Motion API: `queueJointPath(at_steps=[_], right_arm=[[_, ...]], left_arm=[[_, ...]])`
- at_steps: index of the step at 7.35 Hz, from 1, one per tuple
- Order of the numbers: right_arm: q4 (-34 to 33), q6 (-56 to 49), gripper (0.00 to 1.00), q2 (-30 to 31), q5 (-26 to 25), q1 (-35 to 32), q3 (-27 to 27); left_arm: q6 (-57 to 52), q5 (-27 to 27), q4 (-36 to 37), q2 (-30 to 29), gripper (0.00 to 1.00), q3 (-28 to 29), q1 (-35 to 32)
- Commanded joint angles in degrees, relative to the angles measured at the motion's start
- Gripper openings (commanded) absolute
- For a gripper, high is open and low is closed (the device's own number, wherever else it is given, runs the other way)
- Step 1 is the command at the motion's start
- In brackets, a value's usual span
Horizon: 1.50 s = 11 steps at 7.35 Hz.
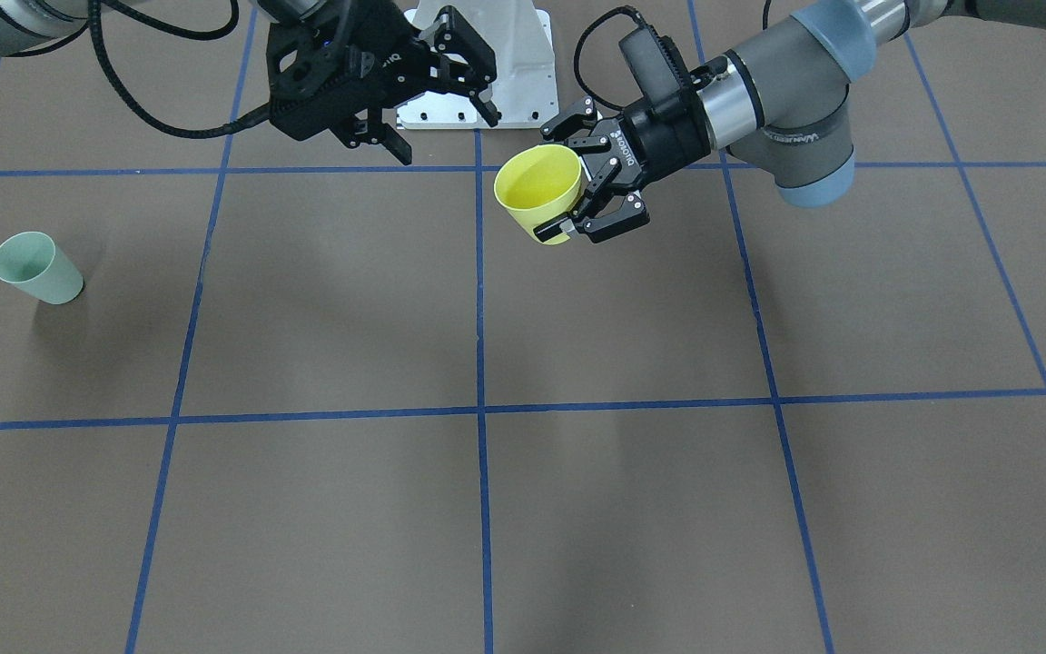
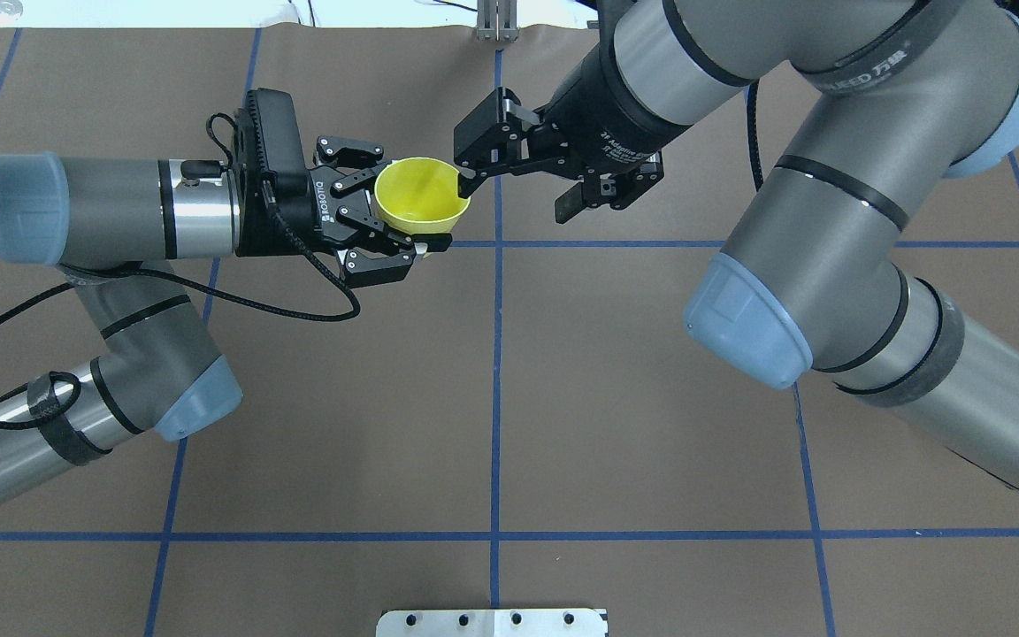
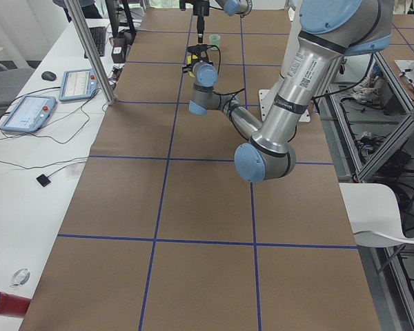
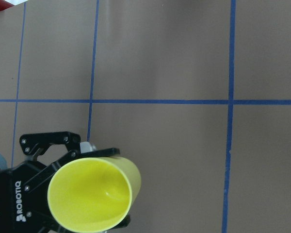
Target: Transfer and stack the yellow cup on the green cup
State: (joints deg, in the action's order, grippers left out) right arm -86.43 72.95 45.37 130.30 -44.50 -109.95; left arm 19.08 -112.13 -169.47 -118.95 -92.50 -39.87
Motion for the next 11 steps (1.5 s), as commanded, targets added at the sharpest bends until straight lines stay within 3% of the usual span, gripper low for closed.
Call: queueJointPath(at_steps=[1, 11], right_arm=[[-2.77, -0.78, 1.00, -1.33, -2.33, 1.61, 0.87], [-2.96, -1.67, 0.94, -4.24, -6.55, 5.12, 6.85]], left_arm=[[-1.33, 0.07, -2.08, 1.79, 0.36, 0.39, 0.06], [-1.15, 0.07, -4.20, 1.79, 0.37, 0.30, 3.13]])
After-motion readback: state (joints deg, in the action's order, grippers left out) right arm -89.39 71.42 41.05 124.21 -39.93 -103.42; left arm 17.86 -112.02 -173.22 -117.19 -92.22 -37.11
